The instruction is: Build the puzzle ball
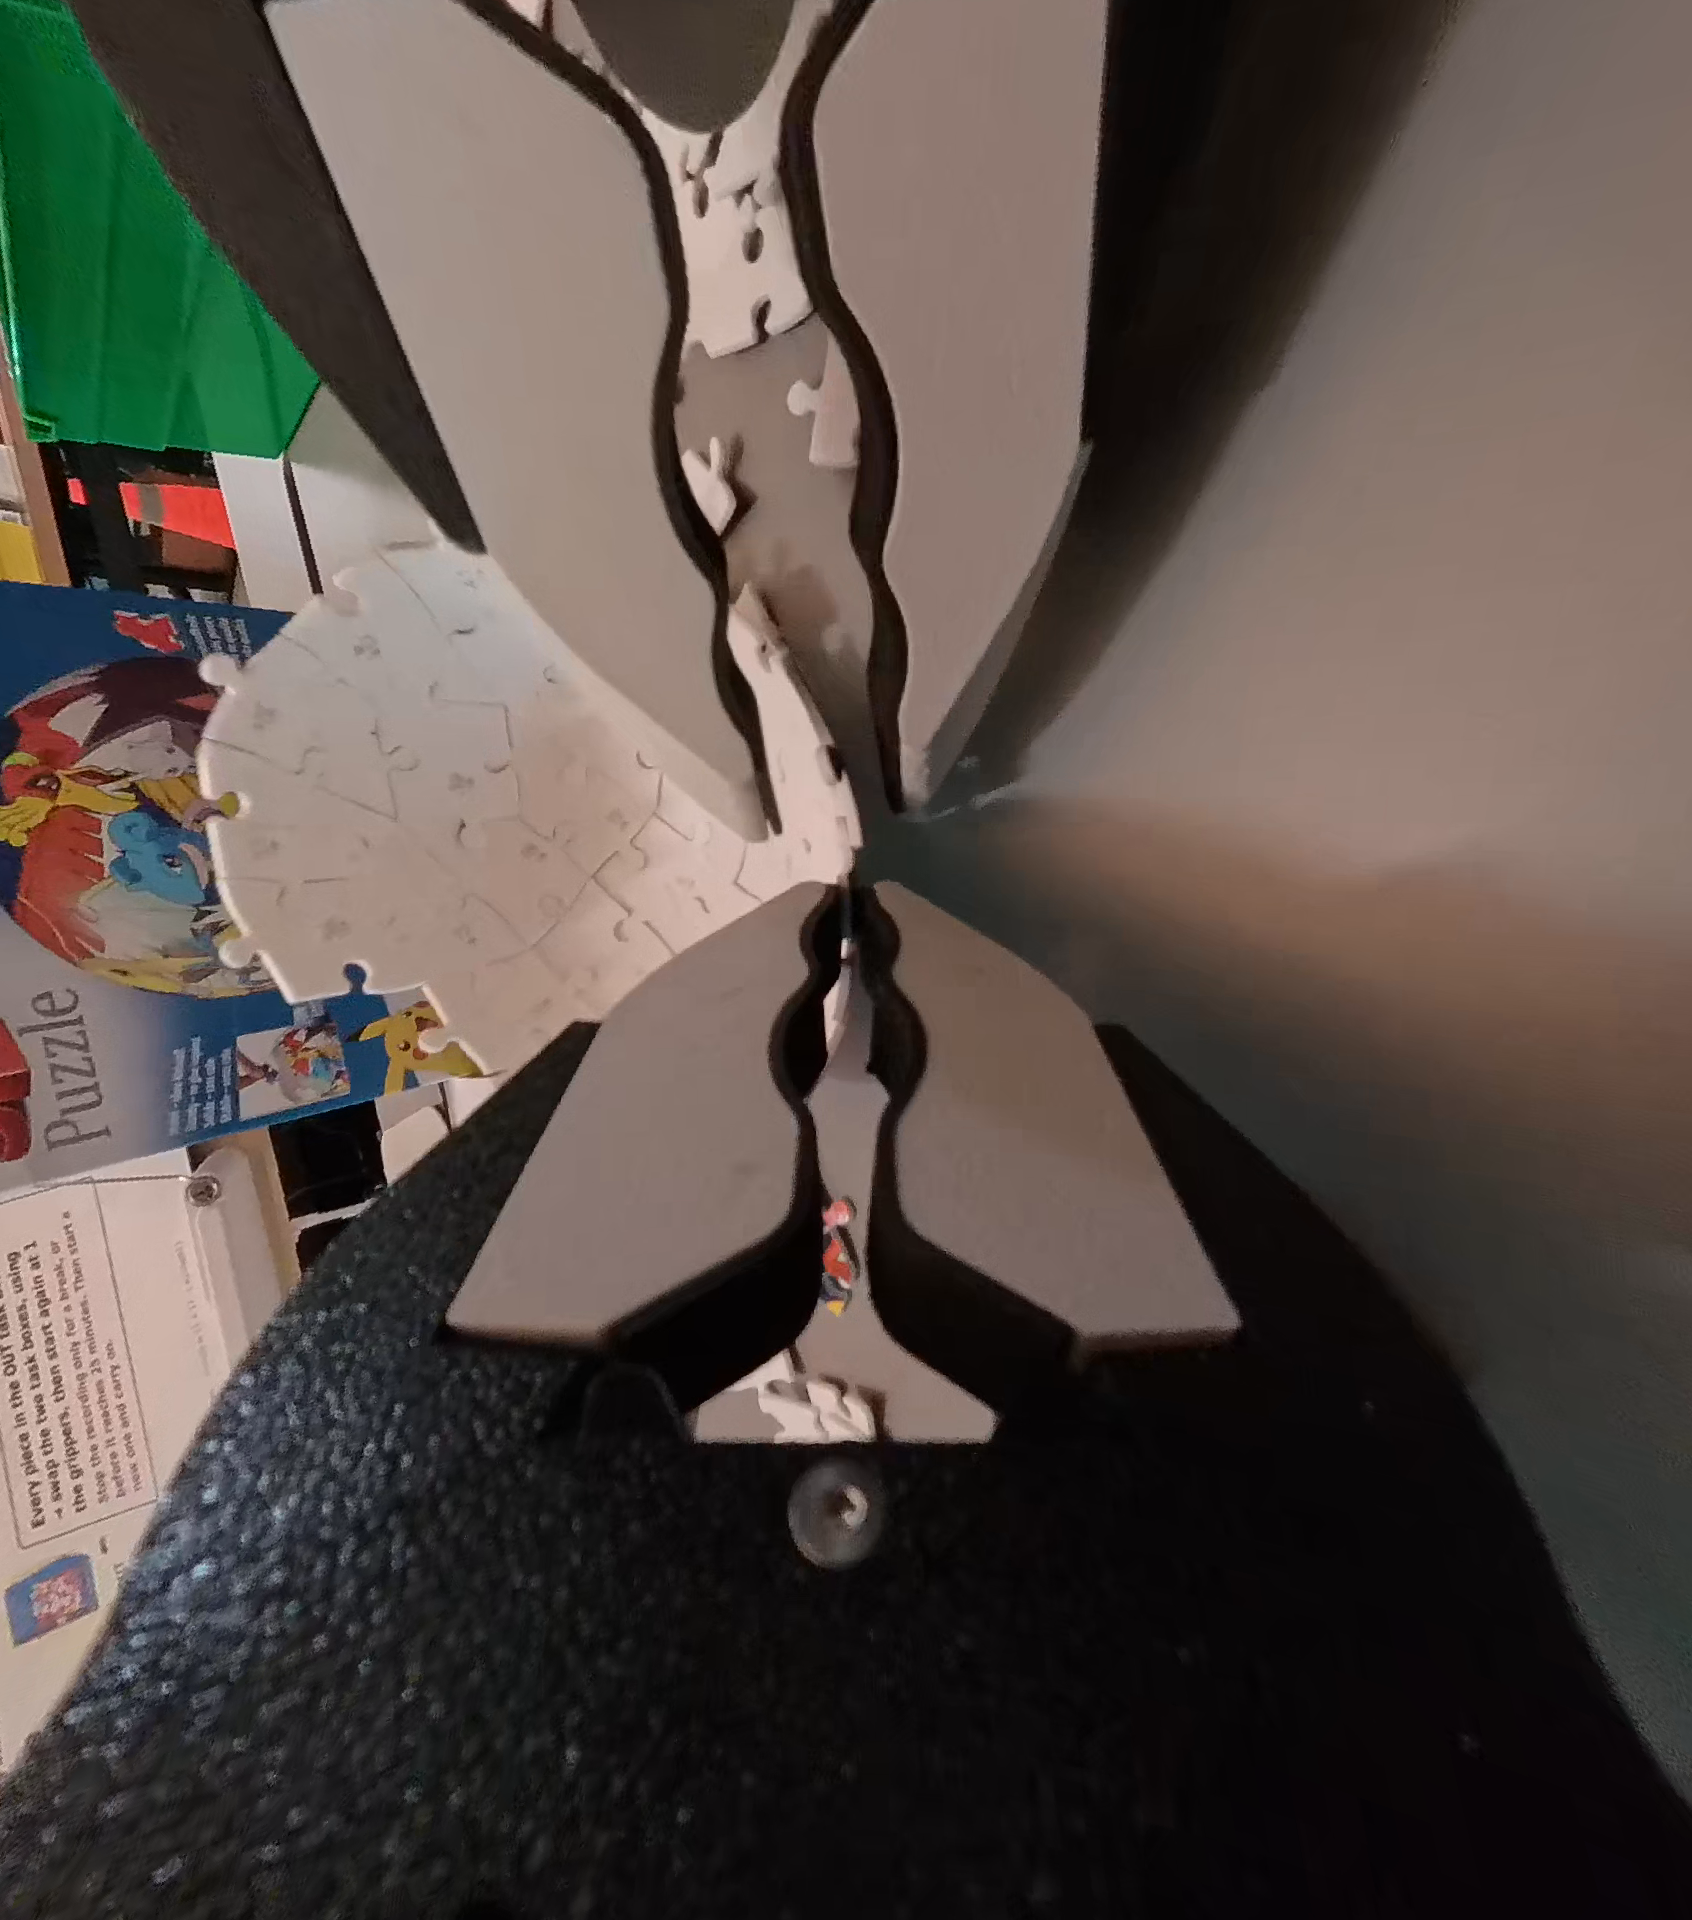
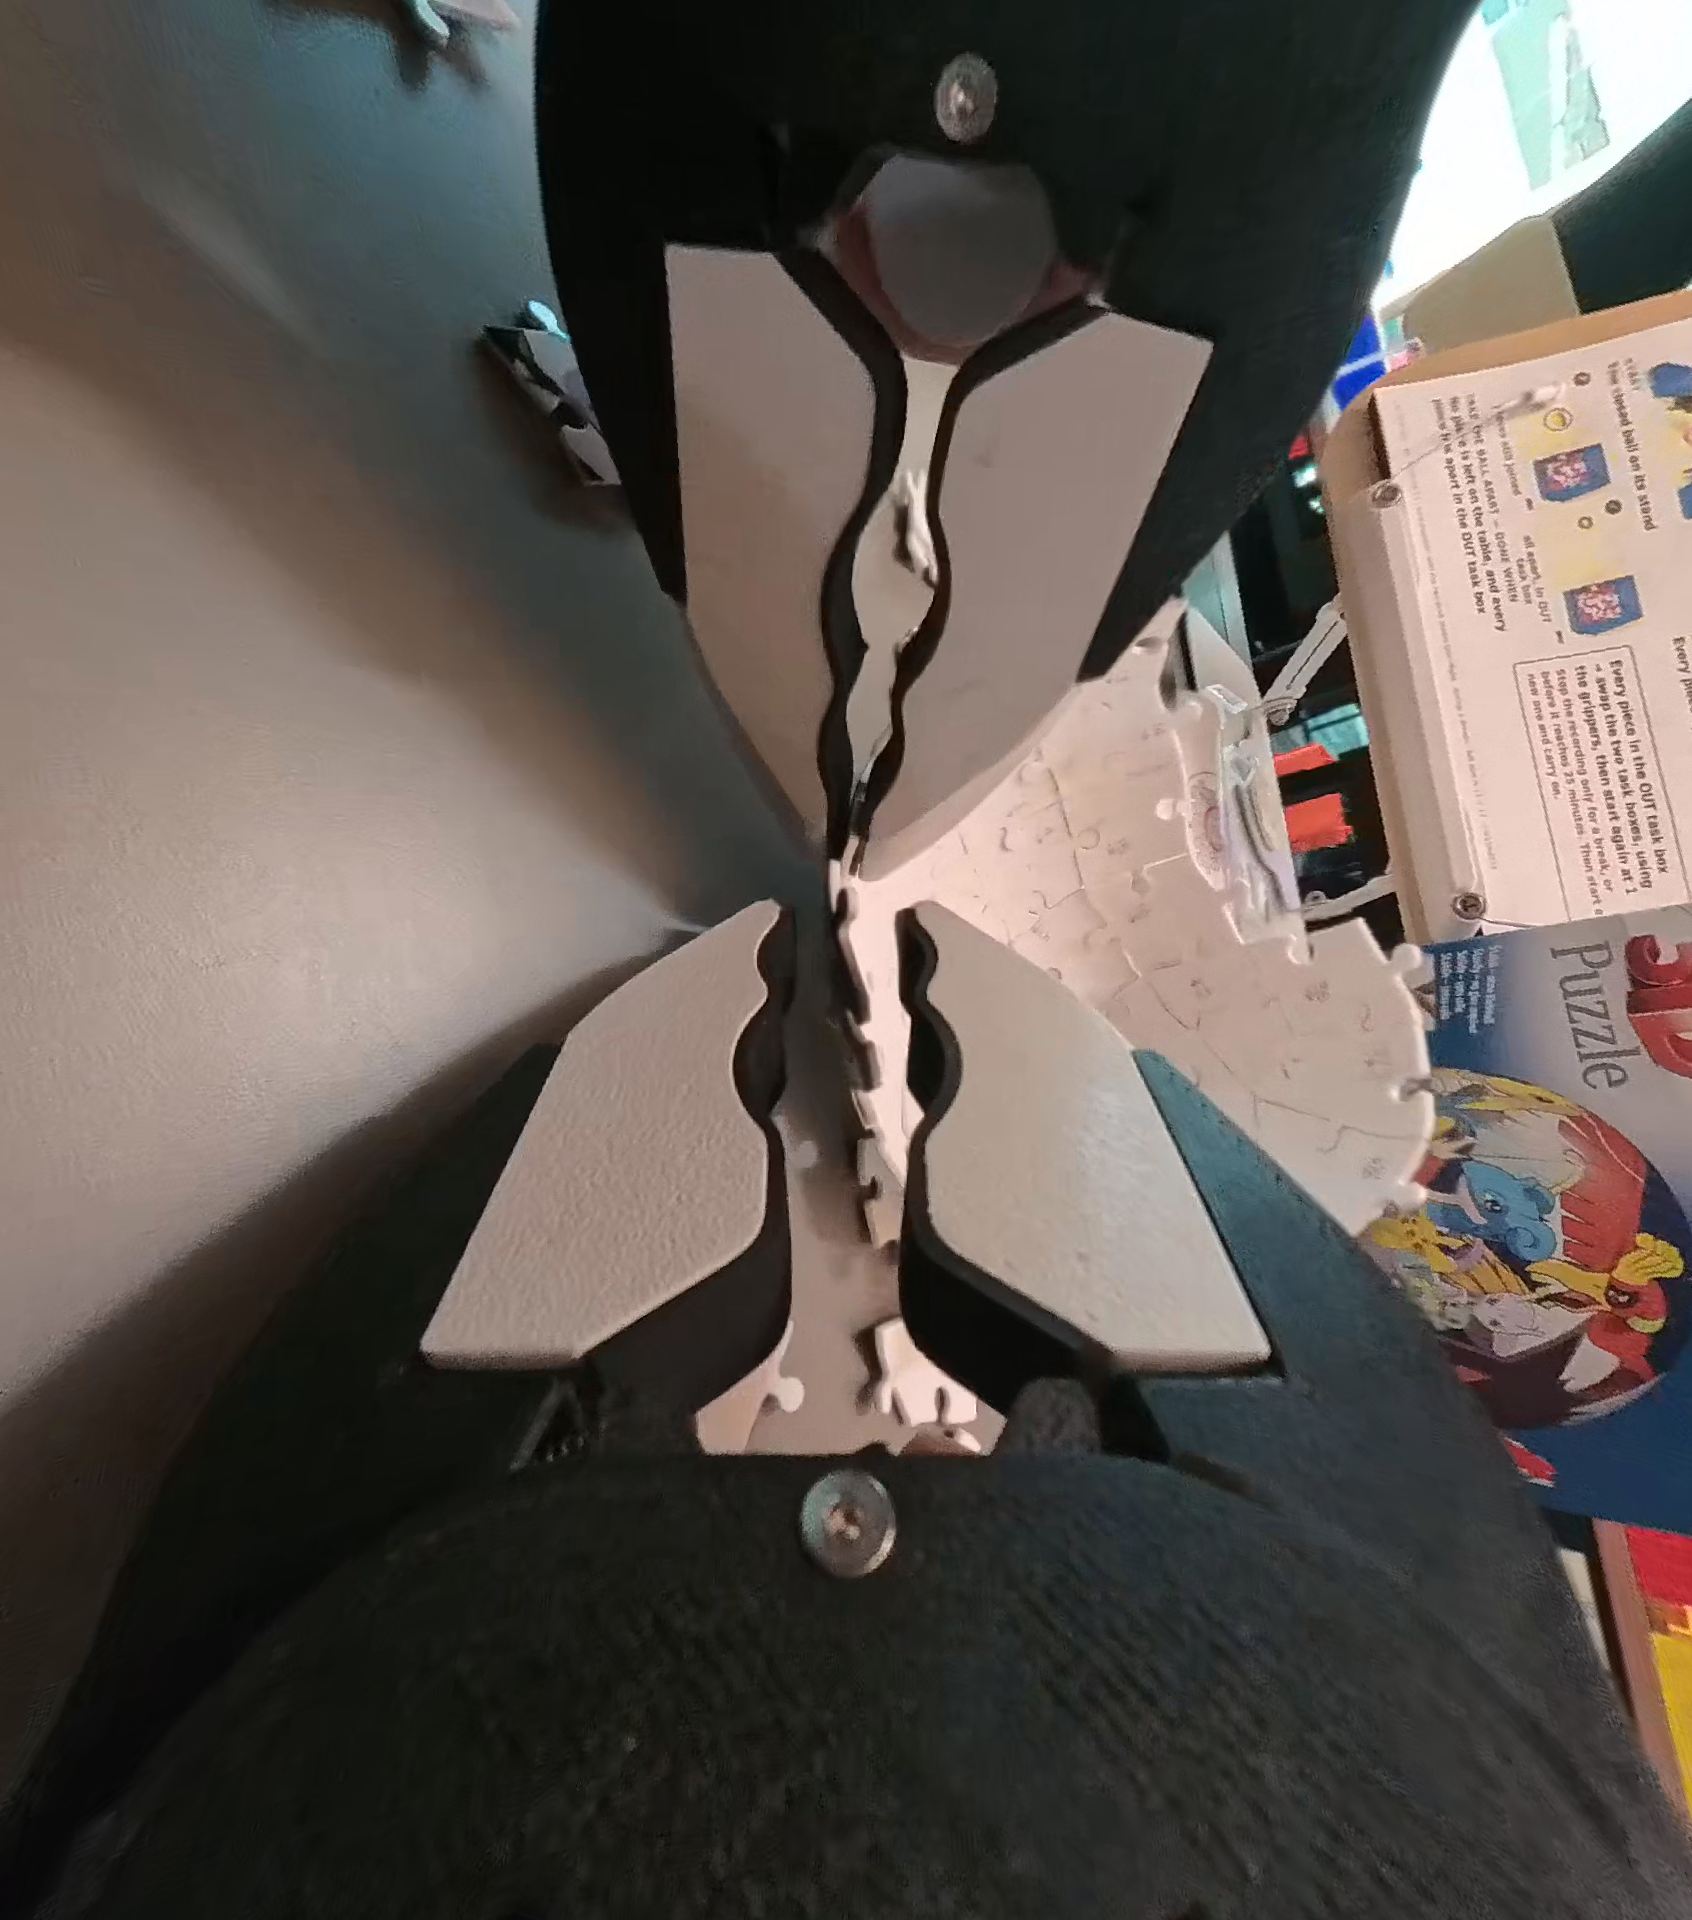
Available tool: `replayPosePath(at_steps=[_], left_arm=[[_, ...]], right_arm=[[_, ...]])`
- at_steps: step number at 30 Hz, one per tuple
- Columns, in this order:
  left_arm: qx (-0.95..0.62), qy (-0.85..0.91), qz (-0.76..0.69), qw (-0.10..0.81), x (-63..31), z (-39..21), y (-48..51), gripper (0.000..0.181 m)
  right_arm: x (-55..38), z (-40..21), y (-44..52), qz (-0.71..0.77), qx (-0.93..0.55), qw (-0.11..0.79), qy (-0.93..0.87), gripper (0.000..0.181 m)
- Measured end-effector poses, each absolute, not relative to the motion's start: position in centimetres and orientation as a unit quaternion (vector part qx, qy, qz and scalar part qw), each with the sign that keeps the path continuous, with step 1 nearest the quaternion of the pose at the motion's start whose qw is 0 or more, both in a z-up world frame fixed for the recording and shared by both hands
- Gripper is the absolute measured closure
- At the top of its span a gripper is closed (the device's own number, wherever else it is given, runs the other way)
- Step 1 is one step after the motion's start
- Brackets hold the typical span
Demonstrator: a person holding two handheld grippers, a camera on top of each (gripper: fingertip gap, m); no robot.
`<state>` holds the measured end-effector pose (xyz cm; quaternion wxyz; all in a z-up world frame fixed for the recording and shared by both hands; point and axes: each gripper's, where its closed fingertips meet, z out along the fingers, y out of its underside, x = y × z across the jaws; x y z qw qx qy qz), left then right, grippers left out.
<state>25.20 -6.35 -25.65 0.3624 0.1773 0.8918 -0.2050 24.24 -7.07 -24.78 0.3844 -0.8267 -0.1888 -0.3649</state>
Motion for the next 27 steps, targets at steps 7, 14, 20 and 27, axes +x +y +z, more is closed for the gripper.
replayPosePath(at_steps=[7,14,20,27], left_arm=[[0.178,0.892,-0.207,0.361,25.21,-25.65,-6.64,0.179],[0.178,0.891,-0.207,0.363,25.34,-25.73,-6.64,0.179],[0.171,0.892,-0.209,0.362,25.58,-25.67,-6.59,0.179],[0.166,0.891,-0.216,0.364,25.73,-25.49,-6.64,0.179]], right_arm=[[24.43,-24.90,-6.60,-0.373,-0.826,0.378,-0.191,0.171],[24.60,-25.15,-6.53,-0.361,-0.830,0.387,-0.175,0.174],[24.77,-25.20,-6.47,-0.358,-0.832,0.392,-0.162,0.177],[24.85,-24.96,-6.57,-0.366,-0.825,0.400,-0.157,0.176]])
